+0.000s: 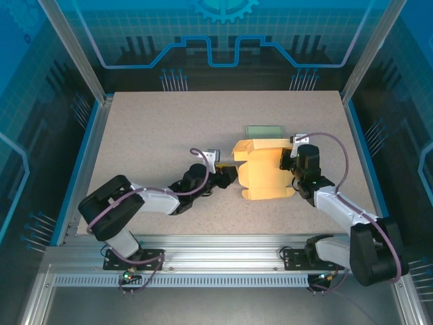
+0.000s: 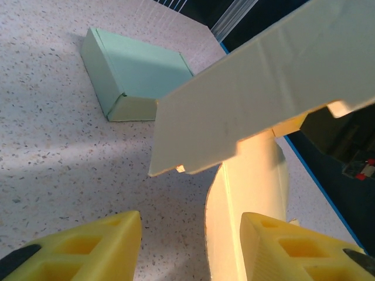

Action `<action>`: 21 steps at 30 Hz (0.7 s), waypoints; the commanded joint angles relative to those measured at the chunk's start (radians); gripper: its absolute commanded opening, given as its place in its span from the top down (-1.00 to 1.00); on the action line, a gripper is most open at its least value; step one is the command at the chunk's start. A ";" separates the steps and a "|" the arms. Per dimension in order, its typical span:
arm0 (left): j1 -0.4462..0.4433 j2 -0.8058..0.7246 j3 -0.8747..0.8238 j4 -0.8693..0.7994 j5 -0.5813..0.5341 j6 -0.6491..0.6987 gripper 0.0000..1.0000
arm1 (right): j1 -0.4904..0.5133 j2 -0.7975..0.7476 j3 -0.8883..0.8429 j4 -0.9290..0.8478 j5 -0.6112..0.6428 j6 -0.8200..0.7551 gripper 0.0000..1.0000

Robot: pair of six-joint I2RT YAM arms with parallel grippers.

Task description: Fold the paper box

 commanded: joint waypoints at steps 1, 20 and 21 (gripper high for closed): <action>-0.007 0.042 0.042 0.096 -0.025 -0.016 -0.05 | -0.014 0.001 0.014 0.007 -0.019 0.003 1.00; -0.048 0.132 0.138 0.345 0.031 0.015 0.17 | -0.012 0.003 0.015 0.007 -0.024 0.000 1.00; -0.051 0.133 0.129 0.370 0.029 0.014 0.19 | -0.012 0.002 0.014 0.008 -0.024 0.000 1.00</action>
